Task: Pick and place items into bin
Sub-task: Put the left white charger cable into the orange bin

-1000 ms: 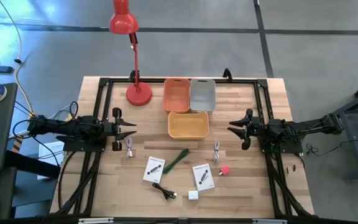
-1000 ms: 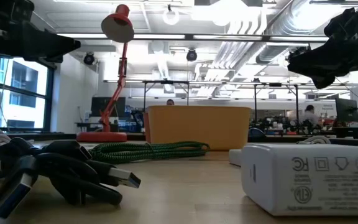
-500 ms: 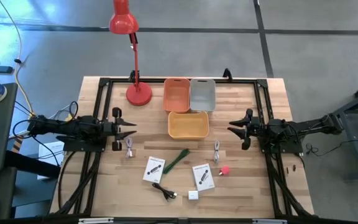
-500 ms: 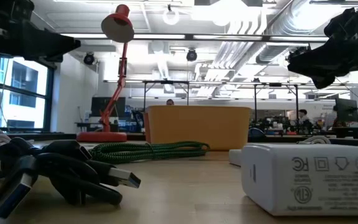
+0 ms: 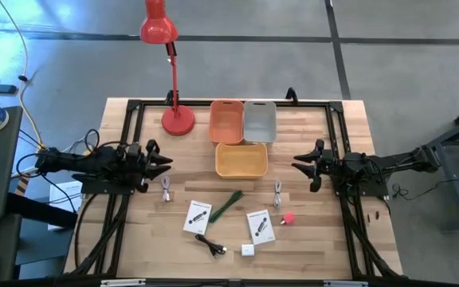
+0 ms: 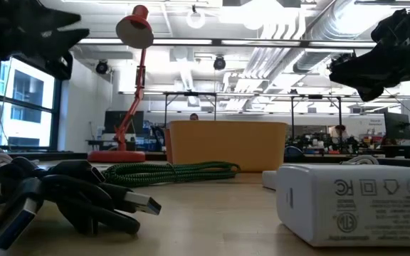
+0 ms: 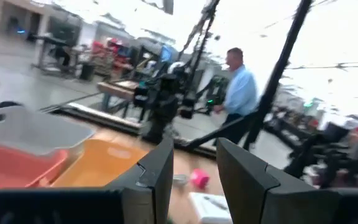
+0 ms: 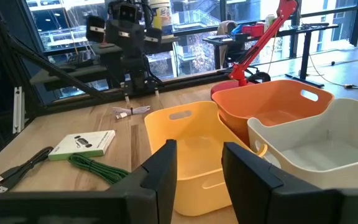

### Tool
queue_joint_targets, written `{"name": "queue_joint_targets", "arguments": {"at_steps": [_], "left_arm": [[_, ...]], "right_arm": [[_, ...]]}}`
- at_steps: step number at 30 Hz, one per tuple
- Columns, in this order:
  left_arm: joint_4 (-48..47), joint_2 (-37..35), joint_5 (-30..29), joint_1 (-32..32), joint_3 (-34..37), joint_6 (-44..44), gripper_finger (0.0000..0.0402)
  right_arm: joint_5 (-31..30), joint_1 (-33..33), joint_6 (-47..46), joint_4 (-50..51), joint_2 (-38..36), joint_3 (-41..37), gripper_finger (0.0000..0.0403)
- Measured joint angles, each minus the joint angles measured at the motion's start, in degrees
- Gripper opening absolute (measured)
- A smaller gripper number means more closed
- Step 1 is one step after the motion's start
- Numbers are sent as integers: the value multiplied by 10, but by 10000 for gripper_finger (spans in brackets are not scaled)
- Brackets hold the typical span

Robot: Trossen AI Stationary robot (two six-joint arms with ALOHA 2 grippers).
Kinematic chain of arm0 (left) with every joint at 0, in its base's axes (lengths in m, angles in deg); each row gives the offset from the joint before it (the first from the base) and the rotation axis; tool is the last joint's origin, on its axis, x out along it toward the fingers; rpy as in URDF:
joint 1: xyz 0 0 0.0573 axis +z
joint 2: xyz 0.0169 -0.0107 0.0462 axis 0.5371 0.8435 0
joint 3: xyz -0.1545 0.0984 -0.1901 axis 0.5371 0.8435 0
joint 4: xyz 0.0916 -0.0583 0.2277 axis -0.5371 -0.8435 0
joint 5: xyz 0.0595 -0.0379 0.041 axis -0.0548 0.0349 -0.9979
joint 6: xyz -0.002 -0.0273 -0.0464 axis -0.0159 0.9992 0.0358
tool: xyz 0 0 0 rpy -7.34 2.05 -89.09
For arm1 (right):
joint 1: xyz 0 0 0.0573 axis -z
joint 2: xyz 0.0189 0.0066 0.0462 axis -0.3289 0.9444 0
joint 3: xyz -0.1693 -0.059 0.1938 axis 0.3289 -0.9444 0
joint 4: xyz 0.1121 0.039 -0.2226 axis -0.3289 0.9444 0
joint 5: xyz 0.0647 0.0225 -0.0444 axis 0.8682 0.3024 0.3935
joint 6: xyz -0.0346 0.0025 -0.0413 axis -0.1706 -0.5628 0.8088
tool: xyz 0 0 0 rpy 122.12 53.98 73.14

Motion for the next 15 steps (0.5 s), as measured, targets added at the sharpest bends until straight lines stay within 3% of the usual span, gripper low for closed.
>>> {"name": "queue_joint_targets", "arguments": {"at_steps": [5,9,12,15], "left_arm": [[-23,0,-13,0,0,31,111],[-36,0,-53,0,0,113,111],[-35,5,-26,0,0,159,111],[-24,19,25,0,0,207,111]], "right_arm": [[0,0,-39,-9,0,0,119],[3,0,-269,-73,0,0,119],[-7,0,-396,-94,0,0,119],[-32,0,-405,-85,0,0,119]]}}
